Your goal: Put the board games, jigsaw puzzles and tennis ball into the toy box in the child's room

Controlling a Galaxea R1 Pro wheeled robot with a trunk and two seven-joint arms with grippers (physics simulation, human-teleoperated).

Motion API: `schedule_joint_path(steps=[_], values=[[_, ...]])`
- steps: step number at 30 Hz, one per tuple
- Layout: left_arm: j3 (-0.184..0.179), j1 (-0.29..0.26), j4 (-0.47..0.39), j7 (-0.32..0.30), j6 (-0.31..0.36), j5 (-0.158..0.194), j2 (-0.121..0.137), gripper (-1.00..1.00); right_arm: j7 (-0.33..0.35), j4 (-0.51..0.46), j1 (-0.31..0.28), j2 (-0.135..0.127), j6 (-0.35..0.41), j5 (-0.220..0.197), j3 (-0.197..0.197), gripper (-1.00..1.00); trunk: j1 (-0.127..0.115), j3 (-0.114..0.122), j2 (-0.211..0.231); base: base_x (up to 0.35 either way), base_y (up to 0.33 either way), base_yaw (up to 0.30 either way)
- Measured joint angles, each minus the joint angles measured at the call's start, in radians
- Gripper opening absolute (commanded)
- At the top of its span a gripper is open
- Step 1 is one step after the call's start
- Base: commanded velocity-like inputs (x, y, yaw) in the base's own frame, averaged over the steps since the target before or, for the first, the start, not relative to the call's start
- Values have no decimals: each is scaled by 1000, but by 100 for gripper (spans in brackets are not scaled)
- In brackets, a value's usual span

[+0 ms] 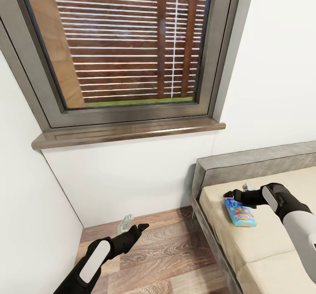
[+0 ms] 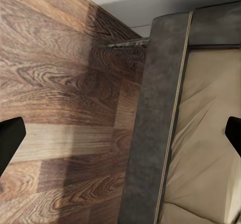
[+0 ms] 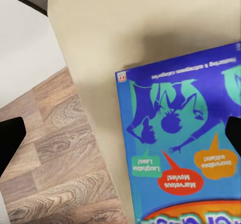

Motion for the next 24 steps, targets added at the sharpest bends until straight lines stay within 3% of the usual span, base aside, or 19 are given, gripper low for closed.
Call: schedule_joint_path(steps=[12,24], values=[[0,0,1,0,0,0,0,100,0,0,-3,-94,2,-6,-8,100,0,0,0,0,0,0],[0,0,1,0,0,0,0,100,1,4,-1,-119,3,-4,-6,100,0,0,0,0,0,0]])
